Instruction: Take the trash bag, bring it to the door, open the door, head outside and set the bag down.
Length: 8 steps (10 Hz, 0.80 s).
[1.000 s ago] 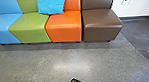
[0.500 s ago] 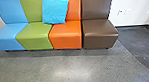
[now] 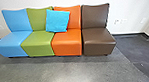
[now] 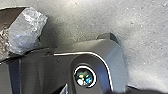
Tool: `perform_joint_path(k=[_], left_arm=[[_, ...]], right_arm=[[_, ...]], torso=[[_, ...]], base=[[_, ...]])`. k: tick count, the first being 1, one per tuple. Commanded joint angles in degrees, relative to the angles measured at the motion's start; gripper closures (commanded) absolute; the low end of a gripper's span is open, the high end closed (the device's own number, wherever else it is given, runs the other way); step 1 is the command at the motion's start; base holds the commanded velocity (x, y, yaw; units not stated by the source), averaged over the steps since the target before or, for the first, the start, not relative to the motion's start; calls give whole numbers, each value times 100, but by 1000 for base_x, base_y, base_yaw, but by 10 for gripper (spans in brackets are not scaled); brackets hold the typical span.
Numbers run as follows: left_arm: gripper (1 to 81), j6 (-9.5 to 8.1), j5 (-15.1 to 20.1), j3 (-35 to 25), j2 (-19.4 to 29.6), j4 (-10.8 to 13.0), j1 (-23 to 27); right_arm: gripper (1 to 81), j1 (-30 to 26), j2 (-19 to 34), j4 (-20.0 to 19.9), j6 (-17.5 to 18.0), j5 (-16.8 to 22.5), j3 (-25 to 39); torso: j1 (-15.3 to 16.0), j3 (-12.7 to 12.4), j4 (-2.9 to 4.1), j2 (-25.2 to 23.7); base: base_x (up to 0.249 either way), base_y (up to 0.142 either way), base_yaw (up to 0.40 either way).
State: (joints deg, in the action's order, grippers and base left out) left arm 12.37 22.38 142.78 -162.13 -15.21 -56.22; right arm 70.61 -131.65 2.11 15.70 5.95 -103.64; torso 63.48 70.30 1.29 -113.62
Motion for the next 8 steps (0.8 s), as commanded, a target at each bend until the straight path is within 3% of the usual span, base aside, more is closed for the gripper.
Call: perform_joint_path(k=[1, 5, 7, 8], left_arm=[[811, 63, 365, 181, -39, 150, -156], [811, 63, -172, 426, -250, 546, -1263], [811, 63, -296, 628, -512, 896, -1668], [811, 63, -383, 716, -610, 985, -1809]], right_arm=[[10, 151, -171, -9, -32, 310, -260], [10, 661, -883, 131, -58, 266, -1059], [10, 845, -1304, 263, -58, 266, -1603], [10, 942, -1516, 360, -58, 266, -1885]], torso=[[-362, -560, 0, 562], [-778, -1318, 0, 1314], [-987, -1695, 0, 1686], [-1090, -1701, -2, 1870]], base=[[0, 0, 0], [0, 0, 0], [0, 0, 0], [0, 0, 0]])
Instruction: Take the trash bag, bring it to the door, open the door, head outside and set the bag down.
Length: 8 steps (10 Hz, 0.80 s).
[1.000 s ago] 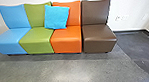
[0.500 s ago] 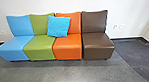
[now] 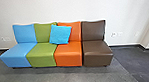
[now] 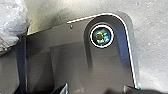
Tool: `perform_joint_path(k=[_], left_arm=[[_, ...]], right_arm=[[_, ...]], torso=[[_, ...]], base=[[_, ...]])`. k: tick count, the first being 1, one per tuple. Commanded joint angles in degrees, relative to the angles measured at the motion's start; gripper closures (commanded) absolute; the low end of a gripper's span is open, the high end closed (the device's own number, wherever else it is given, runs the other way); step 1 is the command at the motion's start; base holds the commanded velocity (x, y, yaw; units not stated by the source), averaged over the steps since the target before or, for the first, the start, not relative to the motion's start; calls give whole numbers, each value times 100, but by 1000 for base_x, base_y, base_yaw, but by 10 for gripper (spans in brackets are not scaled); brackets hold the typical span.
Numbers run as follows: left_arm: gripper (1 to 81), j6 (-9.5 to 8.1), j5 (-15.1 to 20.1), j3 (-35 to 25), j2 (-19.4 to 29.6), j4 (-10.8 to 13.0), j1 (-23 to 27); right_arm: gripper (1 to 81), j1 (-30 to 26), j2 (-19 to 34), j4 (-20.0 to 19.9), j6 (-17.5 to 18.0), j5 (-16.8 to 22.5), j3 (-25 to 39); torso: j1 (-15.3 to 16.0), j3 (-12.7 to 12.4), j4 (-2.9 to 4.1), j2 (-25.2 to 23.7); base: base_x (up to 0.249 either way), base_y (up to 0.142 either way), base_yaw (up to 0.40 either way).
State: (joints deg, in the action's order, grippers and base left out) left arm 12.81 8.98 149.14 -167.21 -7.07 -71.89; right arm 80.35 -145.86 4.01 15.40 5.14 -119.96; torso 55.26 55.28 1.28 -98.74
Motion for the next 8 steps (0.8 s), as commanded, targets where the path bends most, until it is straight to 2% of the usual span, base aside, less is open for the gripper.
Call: perform_joint_path(k=[1, 2, 4, 8], left_arm=[[811, 20, 886, 159, -199, 258, -339], [811, 20, 868, 264, -296, 294, -366], [811, 20, 868, 370, -463, 373, -392], [811, 11, 825, 493, -542, 364, -401]], right_arm=[[10, 56, -287, 205, -28, 338, -518], [10, 100, -472, 258, -28, 339, -773], [10, 170, -693, 328, -28, 329, -1002], [10, 276, -745, 503, -46, 269, -994]], torso=[[-362, 13, 0, 560], [-437, -89, 0, 696], [-598, -142, 0, 973], [-1010, -175, 0, 1736]], base=[[0, 0, 0], [0, 0, 0], [0, 0, 0], [0, 0, 0]])
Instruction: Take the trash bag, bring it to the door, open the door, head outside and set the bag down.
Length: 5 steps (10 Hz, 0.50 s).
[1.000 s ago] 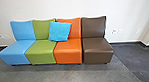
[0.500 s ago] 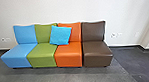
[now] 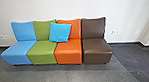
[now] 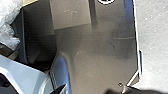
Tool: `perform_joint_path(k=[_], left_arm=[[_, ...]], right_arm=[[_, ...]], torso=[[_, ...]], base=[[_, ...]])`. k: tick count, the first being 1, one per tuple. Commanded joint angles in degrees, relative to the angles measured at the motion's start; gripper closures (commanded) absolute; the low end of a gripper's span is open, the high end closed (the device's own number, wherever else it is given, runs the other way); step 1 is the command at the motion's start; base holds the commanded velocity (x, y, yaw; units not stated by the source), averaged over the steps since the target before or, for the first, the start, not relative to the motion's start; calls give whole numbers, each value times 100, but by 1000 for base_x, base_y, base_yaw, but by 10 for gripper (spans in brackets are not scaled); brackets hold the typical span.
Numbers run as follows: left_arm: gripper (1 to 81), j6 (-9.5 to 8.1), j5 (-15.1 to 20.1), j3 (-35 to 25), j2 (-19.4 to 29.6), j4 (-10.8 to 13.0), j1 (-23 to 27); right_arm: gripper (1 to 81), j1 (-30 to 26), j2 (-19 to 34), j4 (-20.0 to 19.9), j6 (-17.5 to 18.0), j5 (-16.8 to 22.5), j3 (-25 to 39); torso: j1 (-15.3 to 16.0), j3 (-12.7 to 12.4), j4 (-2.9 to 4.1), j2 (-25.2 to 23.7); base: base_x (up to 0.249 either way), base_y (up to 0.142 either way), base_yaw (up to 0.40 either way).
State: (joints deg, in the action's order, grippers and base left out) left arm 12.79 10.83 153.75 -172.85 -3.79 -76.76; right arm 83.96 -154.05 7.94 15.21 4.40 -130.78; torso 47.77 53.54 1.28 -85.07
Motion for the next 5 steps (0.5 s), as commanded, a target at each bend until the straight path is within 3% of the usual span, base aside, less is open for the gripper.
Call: perform_joint_path(k=[1, 2, 3, 4, 5], left_arm=[[811, 22, 588, 41, 48, 28, 52], [811, 22, 412, 24, 75, 28, -27], [811, 22, 280, 41, 75, 36, -89], [811, 22, 262, 41, 110, 36, -124], [811, 22, 262, 41, 119, 36, -141]], right_arm=[[10, -32, 12, 225, -62, 237, 89], [10, -6, -84, 322, -71, 237, 36], [10, 12, -181, 331, -71, 237, -34], [10, 30, -277, 340, -71, 237, -139], [10, 38, -348, 367, -71, 237, -236]], torso=[[-361, 0, 0, 557], [-465, 0, 0, 750], [-566, -558, -125, 940], [-649, -566, -136, 1108], [-719, -605, -20, 1248]], base=[[0, 0, 0], [0, 0, 0], [0, 0, 0], [0, 0, 0], [0, 0, 0]])
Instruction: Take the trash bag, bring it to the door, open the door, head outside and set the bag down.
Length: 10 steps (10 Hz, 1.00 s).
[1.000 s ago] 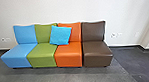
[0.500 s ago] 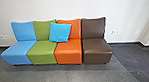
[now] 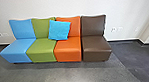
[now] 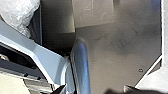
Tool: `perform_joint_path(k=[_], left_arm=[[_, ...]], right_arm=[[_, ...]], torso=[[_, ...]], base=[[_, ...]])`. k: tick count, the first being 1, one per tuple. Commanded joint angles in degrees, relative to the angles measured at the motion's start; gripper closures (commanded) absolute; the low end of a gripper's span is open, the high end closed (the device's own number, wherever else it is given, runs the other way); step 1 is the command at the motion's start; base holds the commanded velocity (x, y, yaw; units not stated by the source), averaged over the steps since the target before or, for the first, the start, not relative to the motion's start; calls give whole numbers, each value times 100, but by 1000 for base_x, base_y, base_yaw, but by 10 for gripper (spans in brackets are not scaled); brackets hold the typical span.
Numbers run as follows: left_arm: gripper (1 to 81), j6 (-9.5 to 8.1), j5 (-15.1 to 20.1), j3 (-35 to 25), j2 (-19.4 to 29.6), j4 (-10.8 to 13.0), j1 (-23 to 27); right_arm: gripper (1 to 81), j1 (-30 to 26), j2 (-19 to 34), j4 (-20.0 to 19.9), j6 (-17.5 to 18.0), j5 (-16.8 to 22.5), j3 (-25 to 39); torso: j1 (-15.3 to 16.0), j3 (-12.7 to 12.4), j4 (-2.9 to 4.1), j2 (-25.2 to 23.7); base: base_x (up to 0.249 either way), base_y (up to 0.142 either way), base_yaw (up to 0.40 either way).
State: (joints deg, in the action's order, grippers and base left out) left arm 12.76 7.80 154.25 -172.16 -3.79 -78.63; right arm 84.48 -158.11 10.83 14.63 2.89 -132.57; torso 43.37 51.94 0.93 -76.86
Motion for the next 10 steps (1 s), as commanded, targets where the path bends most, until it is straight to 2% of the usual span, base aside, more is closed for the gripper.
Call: perform_joint_path(k=[1, 6, 7, 10], left_arm=[[811, 24, 565, -9, 58, 45, 45], [811, 24, 556, -9, 32, 133, 1], [811, 24, 556, -9, 32, 220, -26], [811, 24, 354, -9, 32, 291, -114]], right_arm=[[10, 21, 23, 95, -13, 388, -110], [10, 127, -214, 69, -4, 274, -355], [10, 153, -354, 78, 5, 274, -504], [10, 258, -733, 86, -21, 248, -1120]], torso=[[-365, -553, 0, 564], [-868, -1430, -5, 1471], [-968, -1608, -5, 1657], [-1272, -2148, -5, 2210]], base=[[0, 0, 0], [0, 0, 0], [0, 0, 0], [0, 0, 0]])
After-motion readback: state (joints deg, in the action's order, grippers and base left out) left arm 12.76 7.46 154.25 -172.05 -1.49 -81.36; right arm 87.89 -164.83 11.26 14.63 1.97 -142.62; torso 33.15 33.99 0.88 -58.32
